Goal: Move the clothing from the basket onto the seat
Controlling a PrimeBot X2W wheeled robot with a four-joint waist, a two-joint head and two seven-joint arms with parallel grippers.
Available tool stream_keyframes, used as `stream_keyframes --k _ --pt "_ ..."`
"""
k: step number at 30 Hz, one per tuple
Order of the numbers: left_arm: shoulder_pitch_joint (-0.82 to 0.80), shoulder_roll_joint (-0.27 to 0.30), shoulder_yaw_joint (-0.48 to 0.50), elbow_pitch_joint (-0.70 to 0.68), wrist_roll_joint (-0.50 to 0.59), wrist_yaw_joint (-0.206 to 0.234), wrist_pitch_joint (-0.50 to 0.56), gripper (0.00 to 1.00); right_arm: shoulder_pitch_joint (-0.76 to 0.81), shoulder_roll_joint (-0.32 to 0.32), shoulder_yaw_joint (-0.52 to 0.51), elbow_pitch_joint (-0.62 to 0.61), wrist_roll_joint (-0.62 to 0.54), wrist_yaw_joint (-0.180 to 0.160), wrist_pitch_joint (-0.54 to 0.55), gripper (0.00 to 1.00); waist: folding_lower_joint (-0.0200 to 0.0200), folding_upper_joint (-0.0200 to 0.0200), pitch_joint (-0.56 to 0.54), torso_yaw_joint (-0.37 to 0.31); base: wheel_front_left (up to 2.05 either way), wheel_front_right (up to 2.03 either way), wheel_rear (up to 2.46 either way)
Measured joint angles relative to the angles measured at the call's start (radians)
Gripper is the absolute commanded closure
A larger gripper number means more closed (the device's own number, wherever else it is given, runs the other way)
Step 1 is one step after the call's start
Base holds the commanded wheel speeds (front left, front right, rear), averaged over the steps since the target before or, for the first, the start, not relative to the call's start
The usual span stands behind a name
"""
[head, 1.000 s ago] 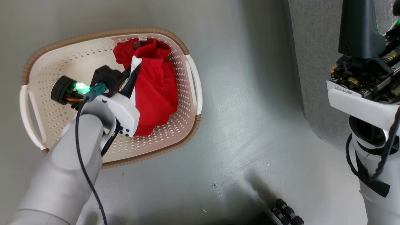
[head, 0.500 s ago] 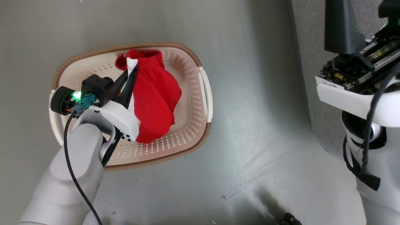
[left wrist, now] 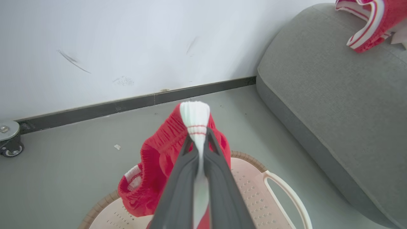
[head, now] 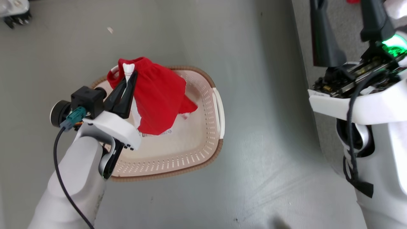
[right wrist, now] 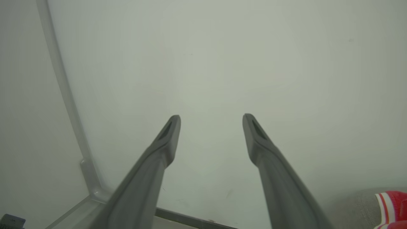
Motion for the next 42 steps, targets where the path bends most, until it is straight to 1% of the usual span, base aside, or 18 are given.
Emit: stream_keyframes --k 11,17,30,36,38,42 --pt "0.068 -0.005 0.078 -0.153 -0.038 0.000 0.000 1.00 0.087 0.000 -0.009 0.070 -0.016 0.000 0.000 0.00 0.0000 0.0000 -0.128 0.025 0.00 0.00 0.00" --pt "0.113 -0.006 0.102 -0.214 -0.046 0.000 0.000 1.00 0.129 0.000 -0.004 0.108 -0.023 0.000 0.000 0.00 0.0000 0.0000 -0.200 0.036 0.00 0.00 0.00" --pt "0.205 -0.004 0.138 -0.286 -0.056 0.000 -0.002 1.00 0.249 0.001 -0.003 0.176 -0.023 0.000 0.000 0.00 0.0000 0.0000 -0.348 0.047 0.00 0.00 0.00" --pt "0.217 0.002 0.144 -0.314 -0.061 0.001 -0.002 1.00 0.291 0.002 0.002 0.205 -0.023 0.000 0.000 0.00 0.0000 0.0000 -0.409 0.048 0.00 0.00 0.00" --pt "0.218 0.005 0.145 -0.324 -0.061 0.010 -0.002 1.00 0.309 0.002 0.007 0.212 -0.022 0.000 0.000 0.00 0.0000 0.0000 -0.428 0.048 0.00 0.00 0.00" --pt "0.219 0.006 0.146 -0.341 -0.061 0.012 -0.003 1.00 0.330 0.002 0.019 0.230 -0.020 0.000 0.000 0.00 0.0000 0.0000 -0.456 0.048 0.00 0.00 0.00"
